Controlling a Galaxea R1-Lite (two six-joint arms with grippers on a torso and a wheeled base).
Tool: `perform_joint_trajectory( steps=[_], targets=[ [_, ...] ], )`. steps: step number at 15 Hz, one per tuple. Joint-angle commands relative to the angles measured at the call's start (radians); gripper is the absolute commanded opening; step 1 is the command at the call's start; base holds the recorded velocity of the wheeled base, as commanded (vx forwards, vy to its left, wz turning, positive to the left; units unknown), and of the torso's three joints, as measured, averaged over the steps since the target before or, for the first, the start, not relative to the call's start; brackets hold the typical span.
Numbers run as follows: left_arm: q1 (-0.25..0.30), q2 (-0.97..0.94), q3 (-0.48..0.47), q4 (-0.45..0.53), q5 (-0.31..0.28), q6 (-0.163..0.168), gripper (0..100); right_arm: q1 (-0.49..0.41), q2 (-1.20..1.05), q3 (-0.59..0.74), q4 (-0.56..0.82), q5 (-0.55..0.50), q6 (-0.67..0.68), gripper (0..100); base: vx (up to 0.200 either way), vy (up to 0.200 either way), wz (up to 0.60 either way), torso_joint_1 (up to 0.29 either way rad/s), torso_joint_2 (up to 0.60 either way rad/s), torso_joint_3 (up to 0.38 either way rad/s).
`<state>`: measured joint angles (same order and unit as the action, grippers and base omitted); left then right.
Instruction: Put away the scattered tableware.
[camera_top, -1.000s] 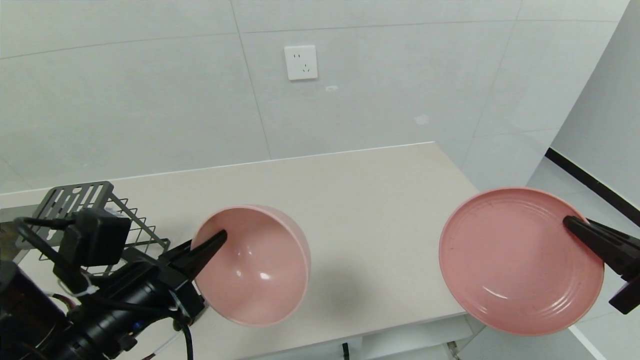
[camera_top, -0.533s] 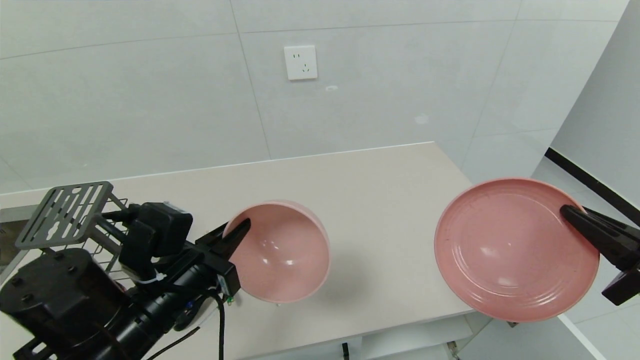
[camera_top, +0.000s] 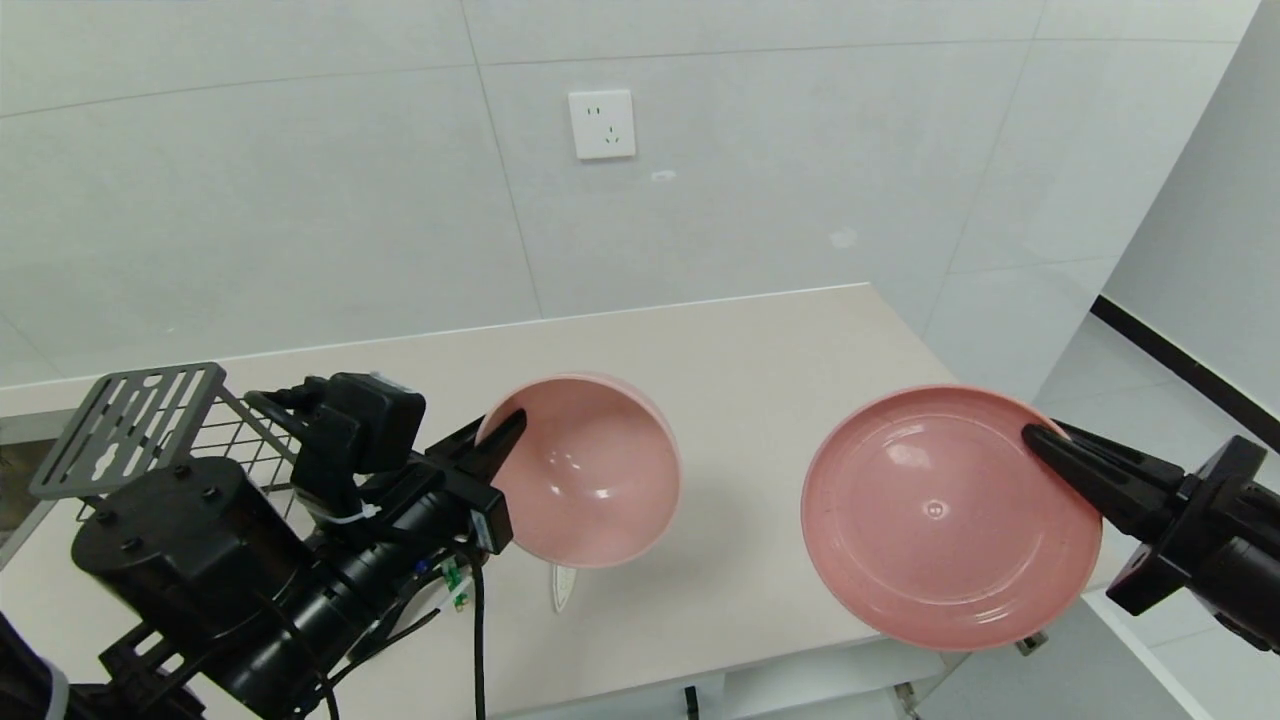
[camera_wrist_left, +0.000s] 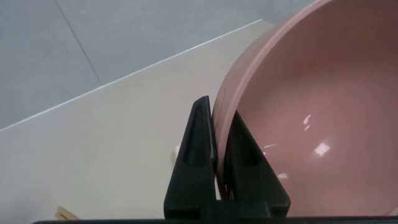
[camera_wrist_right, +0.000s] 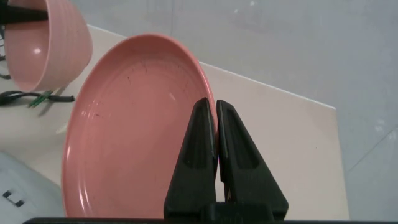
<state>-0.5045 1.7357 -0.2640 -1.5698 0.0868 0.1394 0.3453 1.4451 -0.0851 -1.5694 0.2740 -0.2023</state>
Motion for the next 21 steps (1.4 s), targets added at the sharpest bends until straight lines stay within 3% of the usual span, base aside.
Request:
perform_joint_trajectory(
  steps=[1,7,14,17,21],
  targets=[
    [-0.006,-0.016,0.003,-0.001,0.001,0.000,0,0.006,-0.008,0.030,-0.001,0.001,0.000,0,0.000,0.000,0.00,0.000,0.00,0.000],
    [-0.032,-0.065,0.045,-0.001,0.002,0.005,0,0.003,-0.040,0.073,-0.001,-0.001,0.008,0,-0.167,0.000,0.00,0.004,0.00,0.001],
    [-0.032,-0.101,0.078,-0.001,0.001,0.011,0,0.003,-0.043,0.073,-0.001,-0.001,0.008,0,0.000,0.000,0.00,0.000,0.00,0.000],
    [-0.031,-0.134,0.085,-0.001,0.001,0.016,0,0.003,-0.038,0.070,-0.001,-0.001,0.009,0,0.000,-0.200,0.00,0.010,0.00,-0.004],
    [-0.031,-0.148,0.092,-0.001,-0.001,0.016,0,0.003,-0.038,0.071,-0.001,-0.001,0.008,0,0.000,0.000,0.00,0.000,0.00,0.000]
  ],
)
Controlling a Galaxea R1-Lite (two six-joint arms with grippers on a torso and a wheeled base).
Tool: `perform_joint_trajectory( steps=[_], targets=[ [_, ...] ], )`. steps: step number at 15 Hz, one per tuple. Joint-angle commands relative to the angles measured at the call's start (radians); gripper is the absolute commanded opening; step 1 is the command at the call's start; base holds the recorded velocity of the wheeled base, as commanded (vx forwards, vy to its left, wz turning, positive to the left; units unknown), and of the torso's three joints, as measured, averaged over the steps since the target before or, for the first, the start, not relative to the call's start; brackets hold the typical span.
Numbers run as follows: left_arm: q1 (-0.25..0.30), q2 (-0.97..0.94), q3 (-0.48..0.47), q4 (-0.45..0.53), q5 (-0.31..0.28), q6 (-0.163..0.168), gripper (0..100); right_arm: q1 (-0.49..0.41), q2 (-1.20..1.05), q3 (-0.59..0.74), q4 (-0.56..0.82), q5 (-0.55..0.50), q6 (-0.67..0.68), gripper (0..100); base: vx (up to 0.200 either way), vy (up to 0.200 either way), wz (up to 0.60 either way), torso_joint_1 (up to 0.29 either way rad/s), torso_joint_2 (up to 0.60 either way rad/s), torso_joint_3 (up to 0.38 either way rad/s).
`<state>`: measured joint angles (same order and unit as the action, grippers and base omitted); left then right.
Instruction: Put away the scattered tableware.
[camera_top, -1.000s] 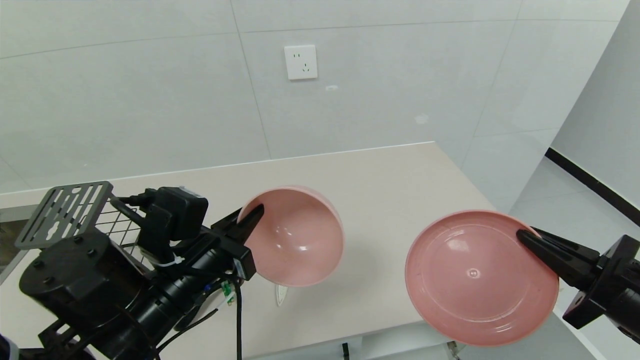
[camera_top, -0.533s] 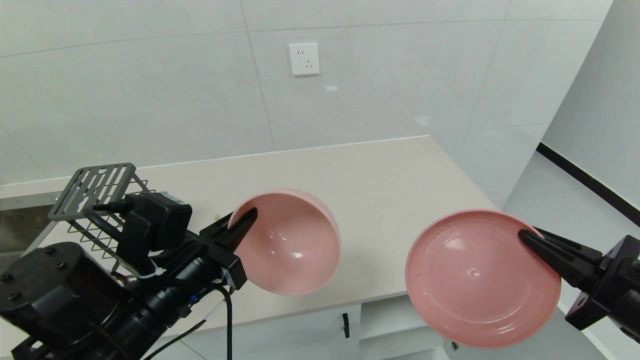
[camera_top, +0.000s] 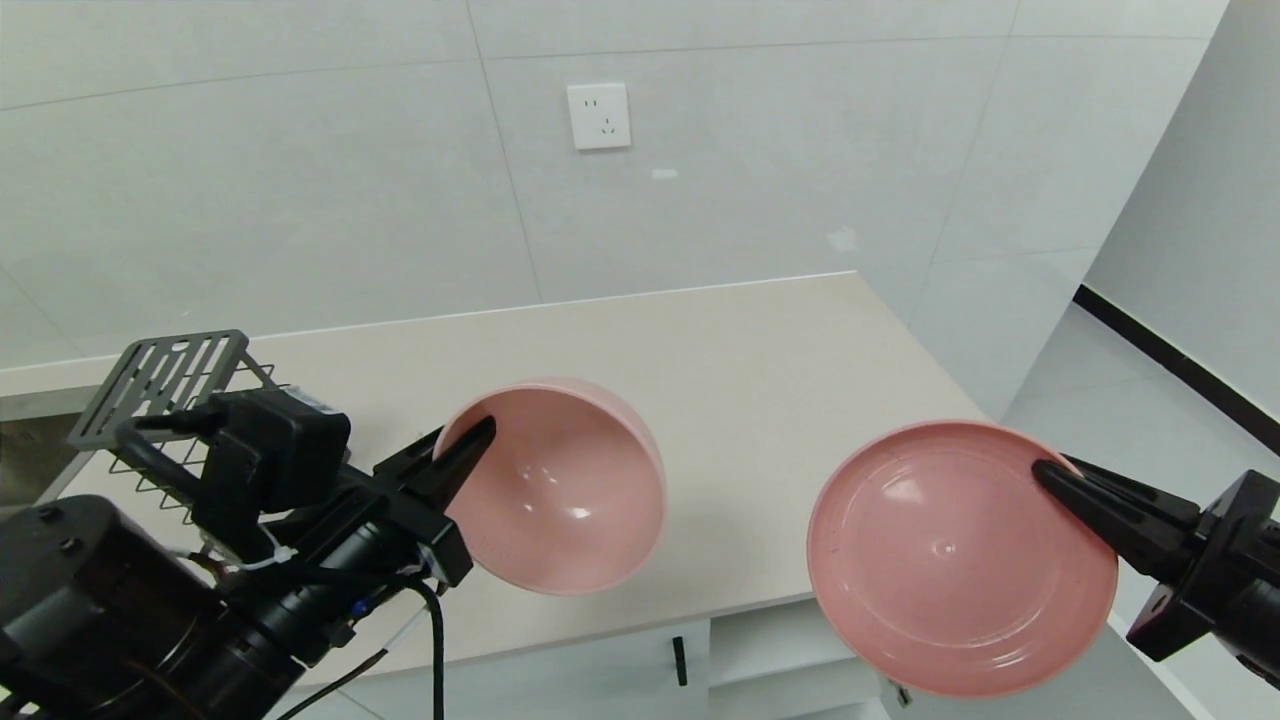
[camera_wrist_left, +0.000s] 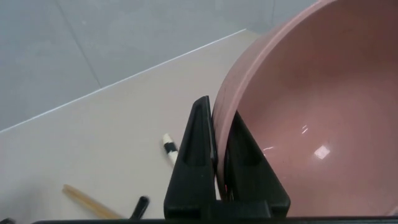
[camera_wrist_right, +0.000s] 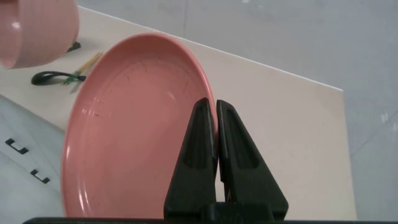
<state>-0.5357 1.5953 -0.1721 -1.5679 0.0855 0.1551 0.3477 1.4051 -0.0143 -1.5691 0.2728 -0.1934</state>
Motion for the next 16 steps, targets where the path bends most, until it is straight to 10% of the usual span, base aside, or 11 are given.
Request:
perform_joint_trajectory(
  steps=[1,16],
  targets=[
    [0.000,-0.009,0.002,-0.003,0.000,0.000,0,0.001,0.002,0.000,-0.002,0.000,-0.001,0,0.000,0.000,0.00,0.000,0.00,0.000],
    [-0.003,-0.029,0.048,-0.003,0.000,0.000,0,-0.001,0.008,0.002,-0.002,-0.001,0.008,0,-0.133,0.000,0.00,0.001,0.00,0.001]
  ],
)
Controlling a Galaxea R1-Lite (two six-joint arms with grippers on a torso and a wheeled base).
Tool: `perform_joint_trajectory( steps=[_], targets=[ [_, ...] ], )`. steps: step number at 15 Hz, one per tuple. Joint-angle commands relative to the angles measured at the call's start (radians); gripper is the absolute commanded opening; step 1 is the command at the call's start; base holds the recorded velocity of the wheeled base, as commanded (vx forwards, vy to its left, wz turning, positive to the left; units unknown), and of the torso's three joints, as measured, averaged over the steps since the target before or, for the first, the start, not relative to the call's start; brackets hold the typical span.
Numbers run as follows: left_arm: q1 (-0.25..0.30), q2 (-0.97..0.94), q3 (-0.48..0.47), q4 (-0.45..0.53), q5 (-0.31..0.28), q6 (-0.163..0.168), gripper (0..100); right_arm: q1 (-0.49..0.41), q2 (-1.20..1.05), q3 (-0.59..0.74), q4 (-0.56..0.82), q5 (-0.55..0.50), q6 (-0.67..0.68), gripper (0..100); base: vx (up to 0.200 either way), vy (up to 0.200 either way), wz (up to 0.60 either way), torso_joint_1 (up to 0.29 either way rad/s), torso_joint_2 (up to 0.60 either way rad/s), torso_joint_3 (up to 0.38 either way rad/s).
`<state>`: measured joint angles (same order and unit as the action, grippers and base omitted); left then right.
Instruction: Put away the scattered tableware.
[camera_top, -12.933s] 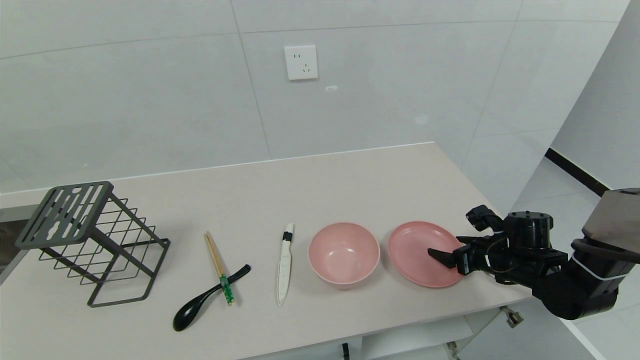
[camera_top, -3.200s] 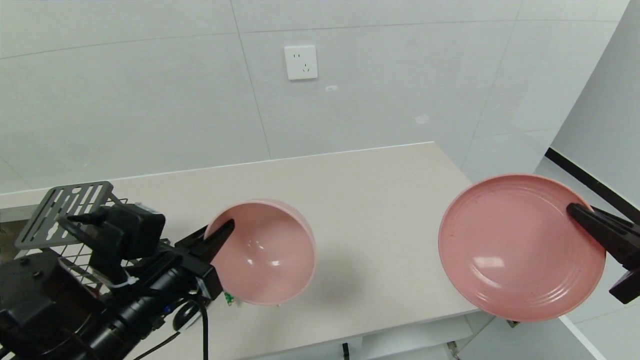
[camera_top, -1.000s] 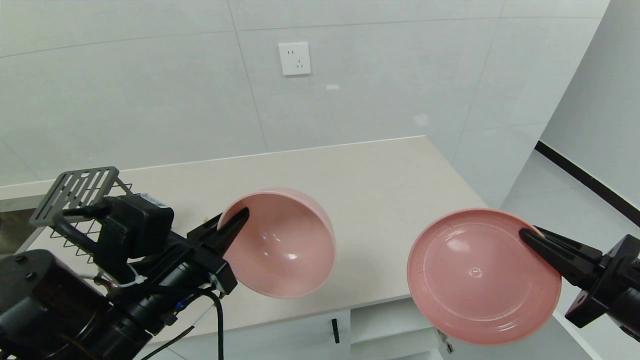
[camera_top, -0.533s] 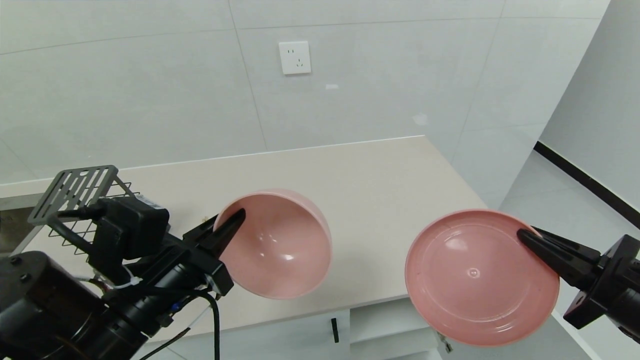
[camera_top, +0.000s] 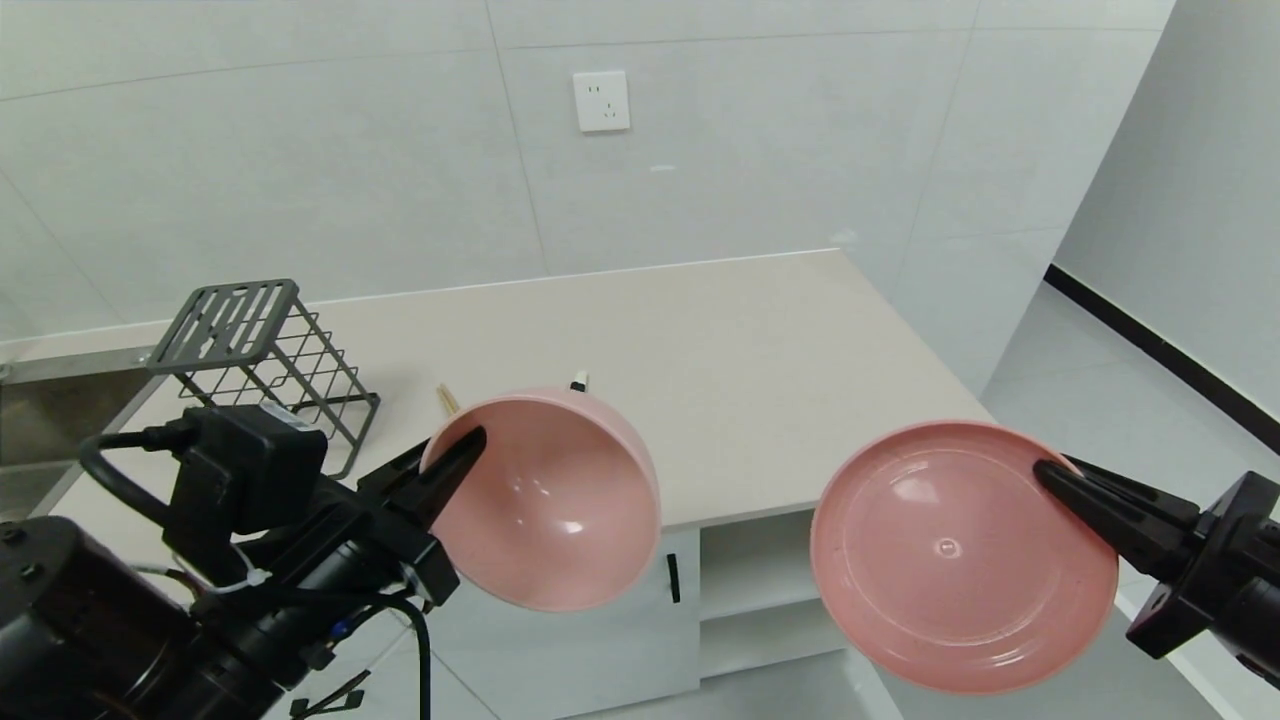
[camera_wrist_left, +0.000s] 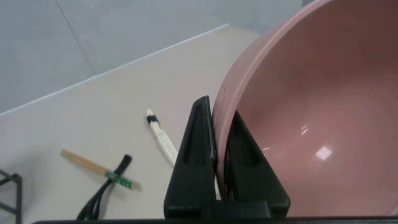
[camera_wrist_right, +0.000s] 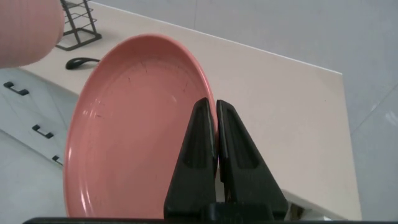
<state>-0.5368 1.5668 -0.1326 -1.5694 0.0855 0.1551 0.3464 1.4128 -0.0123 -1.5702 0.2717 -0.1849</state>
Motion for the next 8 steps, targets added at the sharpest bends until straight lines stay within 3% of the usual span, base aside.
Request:
perform_joint_trajectory(
  steps=[1,8],
  targets=[
    [-0.003,-0.002,0.013,-0.001,0.000,0.000,0,0.000,0.000,0.000,-0.001,0.001,-0.001,0,0.000,0.000,0.00,0.000,0.00,0.000],
    [-0.026,0.007,0.042,-0.001,0.000,0.000,0,-0.001,0.018,0.003,-0.001,0.000,-0.001,0,0.000,0.000,0.00,0.000,0.00,0.000]
  ],
)
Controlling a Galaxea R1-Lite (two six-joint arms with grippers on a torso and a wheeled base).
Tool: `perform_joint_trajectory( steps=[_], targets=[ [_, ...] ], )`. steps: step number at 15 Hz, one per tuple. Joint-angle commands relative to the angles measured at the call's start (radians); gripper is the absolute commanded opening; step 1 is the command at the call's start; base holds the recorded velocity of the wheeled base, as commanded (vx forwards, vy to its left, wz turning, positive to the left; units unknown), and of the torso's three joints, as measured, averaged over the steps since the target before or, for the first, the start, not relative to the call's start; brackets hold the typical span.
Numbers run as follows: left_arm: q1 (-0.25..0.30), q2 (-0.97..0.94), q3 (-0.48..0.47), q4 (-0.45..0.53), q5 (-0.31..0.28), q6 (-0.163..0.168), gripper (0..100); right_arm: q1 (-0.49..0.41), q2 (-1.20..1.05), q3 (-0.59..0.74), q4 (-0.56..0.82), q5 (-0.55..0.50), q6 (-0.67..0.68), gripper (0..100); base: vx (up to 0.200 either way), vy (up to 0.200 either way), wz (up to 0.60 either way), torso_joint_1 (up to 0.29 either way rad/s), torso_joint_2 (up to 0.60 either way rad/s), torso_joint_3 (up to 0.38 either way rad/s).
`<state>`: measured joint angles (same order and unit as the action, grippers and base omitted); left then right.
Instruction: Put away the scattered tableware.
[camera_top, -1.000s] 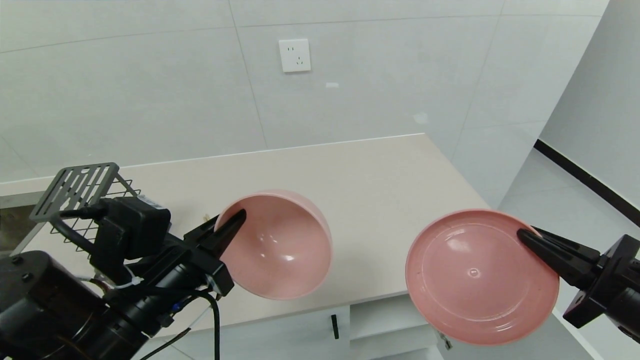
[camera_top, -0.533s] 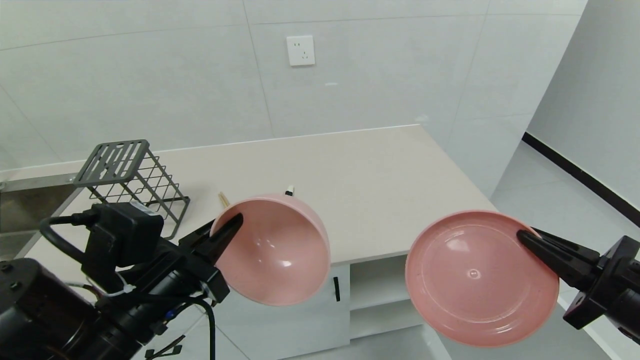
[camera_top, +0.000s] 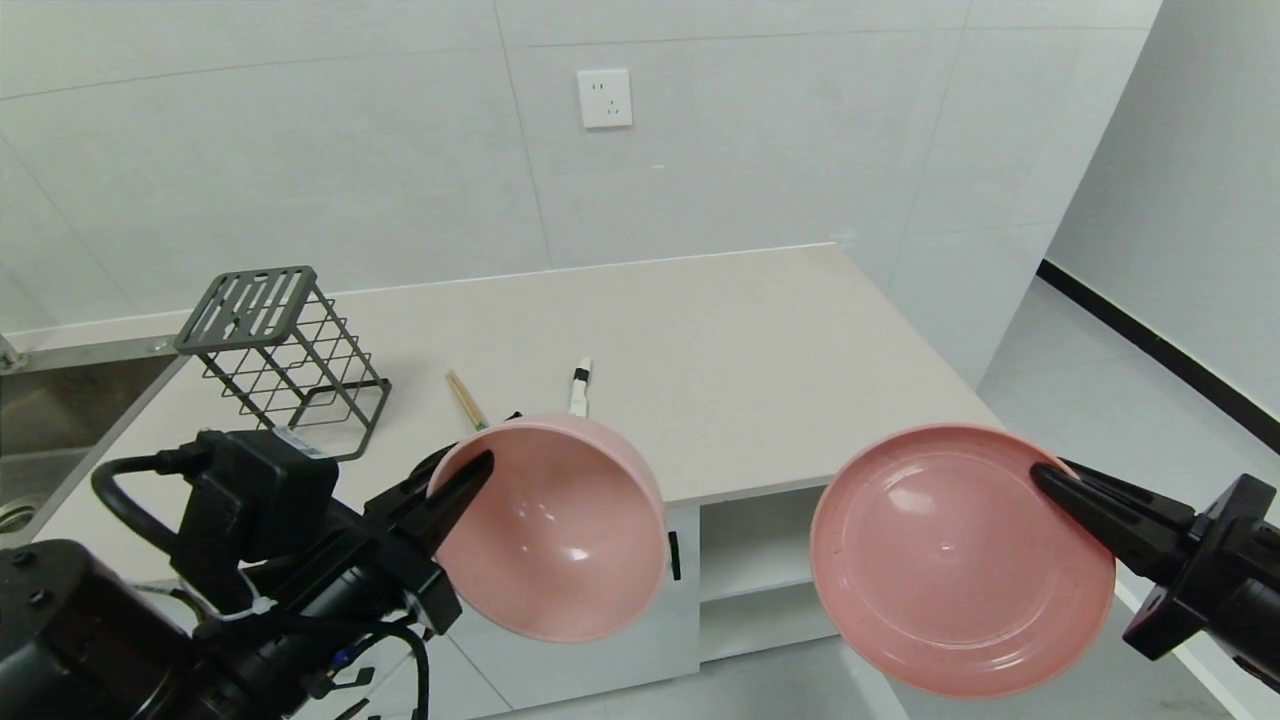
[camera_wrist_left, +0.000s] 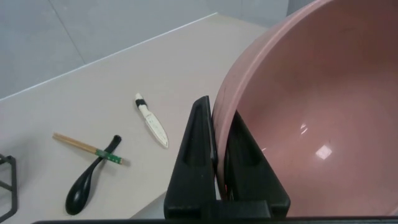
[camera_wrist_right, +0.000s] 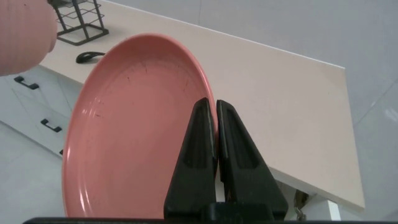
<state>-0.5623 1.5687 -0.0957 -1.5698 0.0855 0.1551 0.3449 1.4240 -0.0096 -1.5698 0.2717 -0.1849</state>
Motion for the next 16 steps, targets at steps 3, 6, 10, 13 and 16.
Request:
perform_joint_trajectory(
  steps=[3,6,10,13,16],
  targets=[
    [0.001,0.002,0.037,-0.001,0.002,0.000,0,0.000,0.018,0.002,-0.001,0.001,-0.001,0,0.000,0.000,0.00,-0.073,0.14,0.075],
    [0.001,-0.006,0.042,-0.001,0.002,0.000,0,0.000,0.024,0.002,-0.001,0.001,-0.001,0,0.000,0.000,0.00,-0.177,0.36,0.172],
    [0.002,-0.018,0.064,-0.001,0.002,0.000,0,0.000,0.029,0.002,-0.001,0.000,-0.001,0,0.000,0.000,0.00,-0.192,0.38,0.190],
    [0.021,-0.035,0.070,-0.001,0.002,-0.003,0,0.000,0.033,0.002,-0.001,0.001,-0.001,0,0.000,0.000,0.00,-0.258,0.51,0.248],
    [0.032,-0.042,0.076,-0.001,0.002,-0.005,0,0.000,0.035,0.003,-0.001,0.000,-0.001,0,0.000,0.000,0.00,-0.274,0.55,0.264]
  ],
)
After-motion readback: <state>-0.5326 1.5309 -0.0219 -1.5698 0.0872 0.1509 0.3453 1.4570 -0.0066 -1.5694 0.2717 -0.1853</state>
